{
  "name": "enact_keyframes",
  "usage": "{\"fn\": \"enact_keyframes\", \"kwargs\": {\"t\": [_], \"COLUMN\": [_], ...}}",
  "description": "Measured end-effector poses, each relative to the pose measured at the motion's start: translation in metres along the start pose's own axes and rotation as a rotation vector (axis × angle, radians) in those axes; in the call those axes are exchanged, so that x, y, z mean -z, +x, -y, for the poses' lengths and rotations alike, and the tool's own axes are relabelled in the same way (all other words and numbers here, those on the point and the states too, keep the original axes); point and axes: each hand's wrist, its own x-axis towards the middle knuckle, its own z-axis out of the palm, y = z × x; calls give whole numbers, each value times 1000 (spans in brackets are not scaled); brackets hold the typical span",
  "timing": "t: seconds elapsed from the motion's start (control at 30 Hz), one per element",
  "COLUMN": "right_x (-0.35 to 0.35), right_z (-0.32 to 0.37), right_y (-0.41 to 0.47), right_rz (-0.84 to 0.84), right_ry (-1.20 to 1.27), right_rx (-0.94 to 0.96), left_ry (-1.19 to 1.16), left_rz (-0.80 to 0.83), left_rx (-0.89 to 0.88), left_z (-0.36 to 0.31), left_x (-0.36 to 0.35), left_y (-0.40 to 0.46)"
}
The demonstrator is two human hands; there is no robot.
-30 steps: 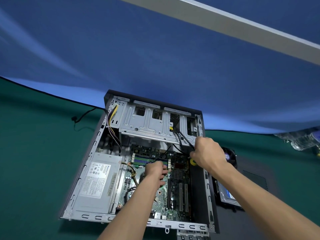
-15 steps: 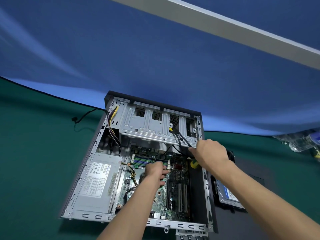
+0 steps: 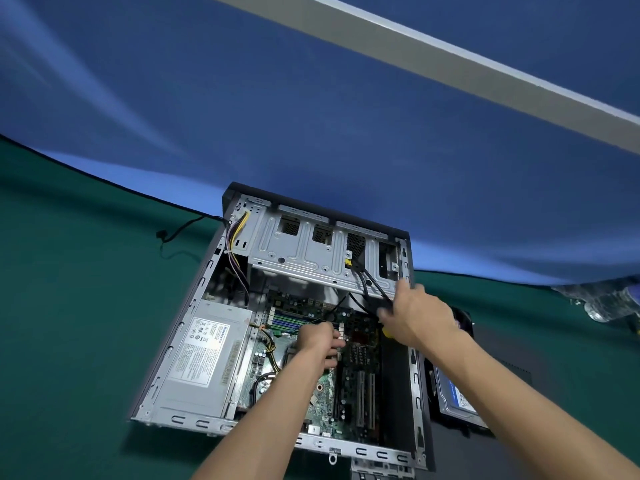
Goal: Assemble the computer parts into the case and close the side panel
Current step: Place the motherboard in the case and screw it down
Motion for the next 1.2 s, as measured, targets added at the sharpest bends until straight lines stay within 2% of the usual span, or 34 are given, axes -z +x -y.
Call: {"fn": "enact_keyframes", "kwargs": {"t": [0.07, 0.17, 0.23, 0.33, 0.47, 0.6, 0.67, 0.83, 0.97, 1.1, 1.2], "right_x": [0, -2, 0, 2, -2, 1, -1, 3, -3, 9, 13], "right_z": [3, 2, 3, 6, 11, 16, 18, 21, 19, 11, 8], "right_y": [4, 2, 1, 5, 4, 4, 1, 0, -1, 4, 7], "right_rz": [71, -27, 2, 88, -35, 58, 43, 115, 1, 179, 228], "right_ry": [21, -62, -77, 3, -67, 3, -48, -49, -64, 55, 106], "right_rx": [29, -15, -66, -77, -108, -91, -85, -49, -70, -106, -119], "left_ry": [7, 34, 78, 218, 380, 487, 518, 542, 510, 501, 468], "left_rz": [-9, -26, -54, -91, -99, -137, -149, -163, -169, -141, -142], "left_rx": [-10, -35, -58, -101, -139, -157, -167, -158, -125, -107, -114], "left_z": [1, 3, 6, 12, 17, 17, 19, 21, 17, 18, 18], "left_x": [0, -1, 0, 1, 2, 4, 5, 4, -2, -5, -4], "left_y": [0, 2, 2, 0, -1, -6, -6, -1, 9, 8, 9]}}
